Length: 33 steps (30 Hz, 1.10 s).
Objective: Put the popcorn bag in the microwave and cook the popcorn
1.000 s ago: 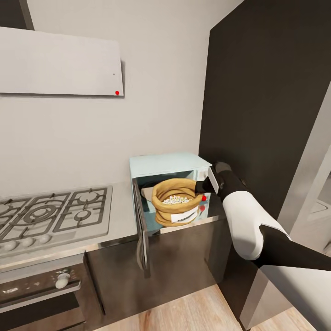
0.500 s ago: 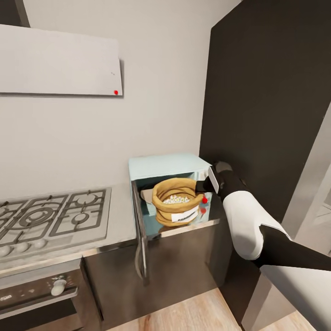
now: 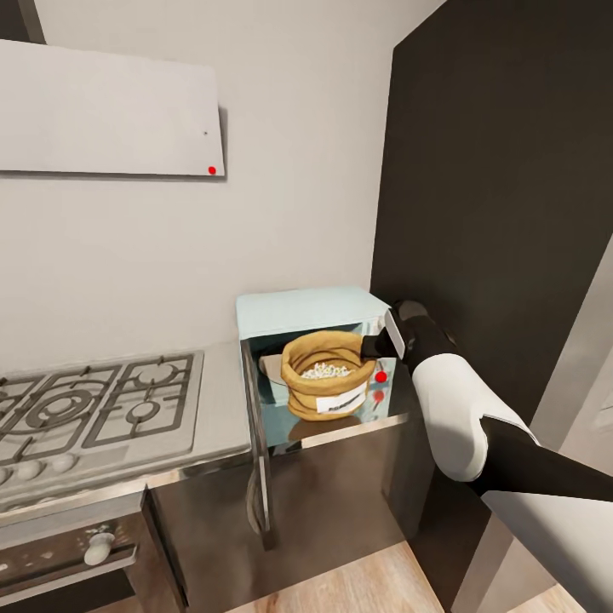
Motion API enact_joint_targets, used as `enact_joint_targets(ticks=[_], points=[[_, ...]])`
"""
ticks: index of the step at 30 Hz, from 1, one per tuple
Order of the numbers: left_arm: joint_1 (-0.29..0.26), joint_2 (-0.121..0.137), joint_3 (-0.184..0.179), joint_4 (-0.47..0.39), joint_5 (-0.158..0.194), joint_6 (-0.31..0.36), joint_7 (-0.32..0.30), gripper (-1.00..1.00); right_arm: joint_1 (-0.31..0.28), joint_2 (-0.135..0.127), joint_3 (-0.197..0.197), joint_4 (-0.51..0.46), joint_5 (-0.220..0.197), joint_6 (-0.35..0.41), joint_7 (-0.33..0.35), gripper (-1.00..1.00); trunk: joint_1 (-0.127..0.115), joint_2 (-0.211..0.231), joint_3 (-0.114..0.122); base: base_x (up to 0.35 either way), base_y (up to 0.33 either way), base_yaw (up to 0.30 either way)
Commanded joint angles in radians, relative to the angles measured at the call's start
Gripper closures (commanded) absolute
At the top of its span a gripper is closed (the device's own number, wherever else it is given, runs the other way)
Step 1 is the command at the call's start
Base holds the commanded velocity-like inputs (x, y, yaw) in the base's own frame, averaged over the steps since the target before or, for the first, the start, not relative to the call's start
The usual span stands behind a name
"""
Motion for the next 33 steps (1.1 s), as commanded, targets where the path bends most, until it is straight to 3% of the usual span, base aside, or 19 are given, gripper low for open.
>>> enact_joint_targets(ticks=[1,12,25,33], points=[[0.000,0.000,0.001,0.000,0.008,-0.003,0.000,-1.00,-0.001,0.001,-0.008,-0.001,0.008,0.003,0.004,1.00,0.000,-0.001,-0.001,0.000,0.000,0.000],[-0.001,0.000,0.001,0.000,0.008,-0.003,0.000,-1.00,-0.001,0.001,-0.008,0.000,0.011,0.003,0.005,1.00,0.000,-0.001,-0.001,0.004,0.000,0.000],[-0.001,0.000,0.001,0.000,0.008,-0.003,0.000,-1.00,-0.001,0.001,-0.008,0.000,0.009,0.003,0.005,1.00,0.000,-0.001,-0.001,0.240,0.000,0.000],[-0.001,0.000,0.001,0.000,0.008,-0.003,0.000,-1.00,-0.001,0.001,-0.008,0.001,0.004,0.003,0.006,1.00,0.000,-0.001,-0.001,0.028,0.000,0.000]])
